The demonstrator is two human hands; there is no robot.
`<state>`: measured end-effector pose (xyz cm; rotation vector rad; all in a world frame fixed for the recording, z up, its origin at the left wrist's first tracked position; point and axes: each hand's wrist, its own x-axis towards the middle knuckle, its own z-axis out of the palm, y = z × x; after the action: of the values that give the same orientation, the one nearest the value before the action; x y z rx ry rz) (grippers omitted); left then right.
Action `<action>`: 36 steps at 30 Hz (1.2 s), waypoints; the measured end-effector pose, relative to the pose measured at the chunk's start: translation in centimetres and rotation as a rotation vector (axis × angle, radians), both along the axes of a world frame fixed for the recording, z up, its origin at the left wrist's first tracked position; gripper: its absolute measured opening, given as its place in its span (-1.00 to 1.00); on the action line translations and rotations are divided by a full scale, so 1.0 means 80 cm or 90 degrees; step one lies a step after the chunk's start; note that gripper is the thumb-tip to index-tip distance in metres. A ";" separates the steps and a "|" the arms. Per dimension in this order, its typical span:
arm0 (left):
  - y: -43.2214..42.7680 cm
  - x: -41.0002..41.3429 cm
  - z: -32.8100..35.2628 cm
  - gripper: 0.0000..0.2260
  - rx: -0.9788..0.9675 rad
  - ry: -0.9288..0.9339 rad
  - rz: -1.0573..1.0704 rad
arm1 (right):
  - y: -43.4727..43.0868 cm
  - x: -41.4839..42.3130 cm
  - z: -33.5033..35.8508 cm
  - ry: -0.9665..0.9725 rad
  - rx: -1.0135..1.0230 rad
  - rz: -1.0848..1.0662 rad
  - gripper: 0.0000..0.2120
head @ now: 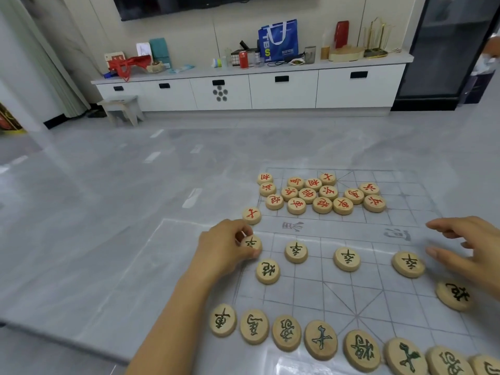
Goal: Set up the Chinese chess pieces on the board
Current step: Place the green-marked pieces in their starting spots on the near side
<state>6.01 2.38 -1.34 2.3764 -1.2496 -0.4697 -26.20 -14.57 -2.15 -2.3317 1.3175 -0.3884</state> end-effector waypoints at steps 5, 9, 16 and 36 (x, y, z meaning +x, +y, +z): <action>-0.005 0.000 -0.001 -0.68 0.027 -0.019 -0.018 | -0.013 -0.003 -0.011 -0.036 0.005 -0.008 -0.64; -0.002 0.001 -0.003 -0.67 0.027 -0.003 -0.021 | -0.014 -0.004 -0.012 -0.051 -0.016 0.005 -0.61; 0.002 0.001 -0.005 -0.67 0.017 -0.001 -0.021 | 0.003 -0.002 0.002 0.000 -0.055 0.037 -0.72; -0.004 0.003 0.005 -0.60 0.066 -0.027 -0.042 | 0.000 -0.018 -0.006 -0.083 -0.026 0.032 -0.65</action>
<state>6.29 2.08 -0.93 2.4498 -1.3564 -0.5183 -27.61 -14.54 -2.67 -2.3254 1.1979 -0.5465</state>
